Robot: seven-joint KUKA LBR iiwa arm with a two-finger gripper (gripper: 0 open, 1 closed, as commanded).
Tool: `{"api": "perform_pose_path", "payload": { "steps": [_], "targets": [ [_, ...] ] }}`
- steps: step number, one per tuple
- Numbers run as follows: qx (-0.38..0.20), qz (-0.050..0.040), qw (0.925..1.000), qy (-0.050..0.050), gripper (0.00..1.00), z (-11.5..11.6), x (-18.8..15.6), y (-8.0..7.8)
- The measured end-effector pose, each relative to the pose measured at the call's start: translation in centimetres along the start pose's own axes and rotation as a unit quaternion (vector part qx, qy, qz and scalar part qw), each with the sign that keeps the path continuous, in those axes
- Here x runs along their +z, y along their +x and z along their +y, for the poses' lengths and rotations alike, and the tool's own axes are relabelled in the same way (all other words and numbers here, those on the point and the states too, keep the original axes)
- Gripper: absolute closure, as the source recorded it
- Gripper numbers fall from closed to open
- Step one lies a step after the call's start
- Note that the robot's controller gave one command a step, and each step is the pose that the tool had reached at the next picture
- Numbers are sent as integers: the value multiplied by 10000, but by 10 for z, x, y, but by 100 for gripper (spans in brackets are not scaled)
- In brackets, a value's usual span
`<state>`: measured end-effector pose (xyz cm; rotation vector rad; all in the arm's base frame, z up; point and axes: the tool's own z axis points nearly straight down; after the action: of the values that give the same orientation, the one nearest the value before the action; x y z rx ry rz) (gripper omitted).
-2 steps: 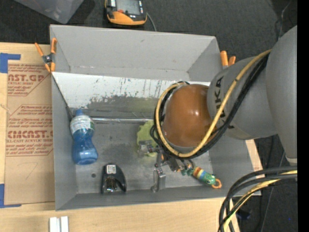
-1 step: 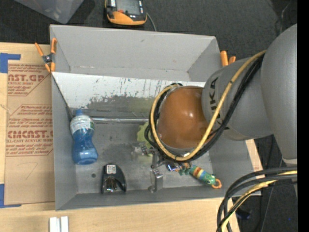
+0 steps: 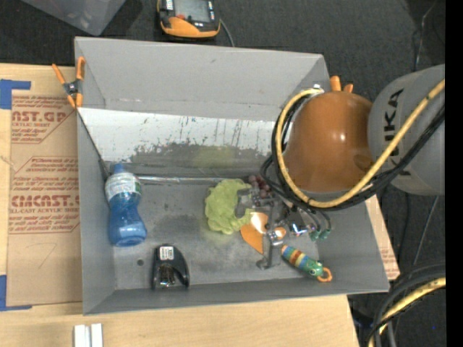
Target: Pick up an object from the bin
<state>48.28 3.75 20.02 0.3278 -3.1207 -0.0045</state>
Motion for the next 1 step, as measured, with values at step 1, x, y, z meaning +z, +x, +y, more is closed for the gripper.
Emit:
{"api": "perform_pose_path", "payload": {
  "steps": [1],
  "targets": [
    [-117,-31,9999,-13,0,17,-56,-22]
  ]
}}
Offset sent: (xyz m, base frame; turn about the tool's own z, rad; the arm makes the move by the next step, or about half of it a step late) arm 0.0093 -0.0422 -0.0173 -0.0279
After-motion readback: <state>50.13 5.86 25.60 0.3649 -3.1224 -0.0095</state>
